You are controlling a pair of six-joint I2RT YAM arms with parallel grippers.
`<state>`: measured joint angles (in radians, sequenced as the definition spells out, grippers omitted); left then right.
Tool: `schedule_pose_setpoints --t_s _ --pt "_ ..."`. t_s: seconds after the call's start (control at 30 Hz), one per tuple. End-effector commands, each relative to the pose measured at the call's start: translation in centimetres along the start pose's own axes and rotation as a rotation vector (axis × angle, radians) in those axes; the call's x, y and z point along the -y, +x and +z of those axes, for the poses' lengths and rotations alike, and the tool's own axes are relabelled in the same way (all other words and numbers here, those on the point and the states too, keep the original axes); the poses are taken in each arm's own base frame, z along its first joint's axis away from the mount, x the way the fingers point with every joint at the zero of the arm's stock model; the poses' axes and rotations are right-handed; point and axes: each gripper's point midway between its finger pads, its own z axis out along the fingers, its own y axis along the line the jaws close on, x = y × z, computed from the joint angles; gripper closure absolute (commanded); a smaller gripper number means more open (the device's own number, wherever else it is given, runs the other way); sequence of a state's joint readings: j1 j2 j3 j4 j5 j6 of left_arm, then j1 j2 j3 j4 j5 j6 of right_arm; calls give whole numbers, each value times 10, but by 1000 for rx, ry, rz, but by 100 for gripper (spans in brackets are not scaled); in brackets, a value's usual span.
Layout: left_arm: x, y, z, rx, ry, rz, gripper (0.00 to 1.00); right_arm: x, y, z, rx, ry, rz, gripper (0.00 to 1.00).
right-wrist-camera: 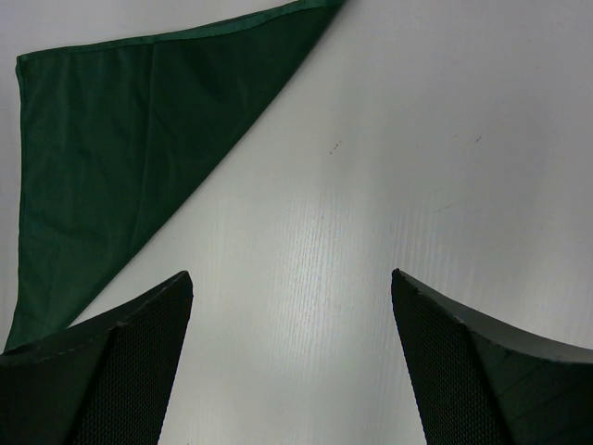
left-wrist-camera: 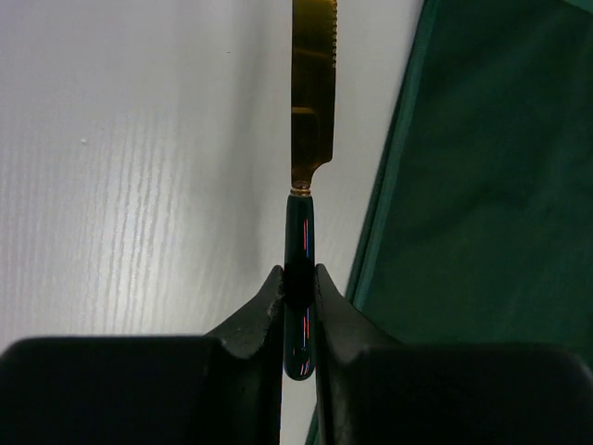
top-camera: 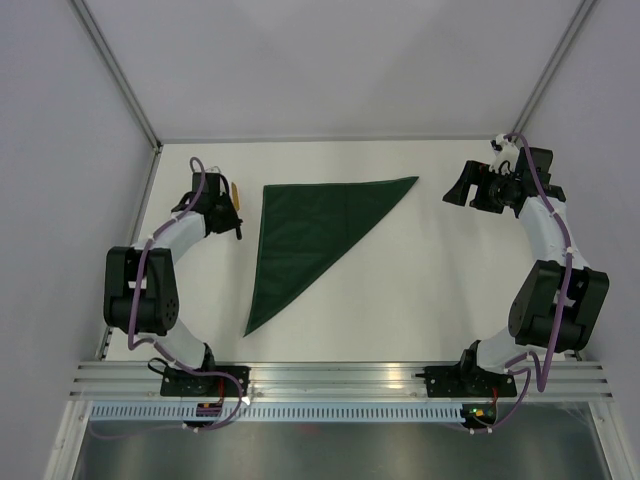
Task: Fold the napkin, place the utensils inside, and roll it up
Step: Pick up the knife at the center of the board, then place the knife on the napkin.
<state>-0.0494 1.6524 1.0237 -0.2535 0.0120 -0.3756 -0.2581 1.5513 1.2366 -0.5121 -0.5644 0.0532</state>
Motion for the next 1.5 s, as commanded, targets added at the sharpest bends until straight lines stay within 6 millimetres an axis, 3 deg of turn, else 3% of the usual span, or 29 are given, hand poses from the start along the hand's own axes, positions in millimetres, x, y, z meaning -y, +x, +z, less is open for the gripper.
schedule_pose_setpoints --t_s 0.0,0.37,0.77,0.9,1.2,1.47 --pt "34 -21 -20 93 99 14 98 -9 -13 -10 41 -8 -6 7" --pt "111 5 -37 86 292 332 98 -6 -10 -7 33 -2 -4 7" --pt "192 81 -39 -37 504 692 98 -7 -10 -3 29 5 -15 8" --pt "214 95 -38 -64 556 751 98 -6 -10 -3 27 12 -16 7" --pt "234 119 -18 -129 576 834 98 -4 -8 -2 25 20 -18 7" --pt "237 139 -9 -172 570 831 98 -2 -7 1 19 22 -14 7"
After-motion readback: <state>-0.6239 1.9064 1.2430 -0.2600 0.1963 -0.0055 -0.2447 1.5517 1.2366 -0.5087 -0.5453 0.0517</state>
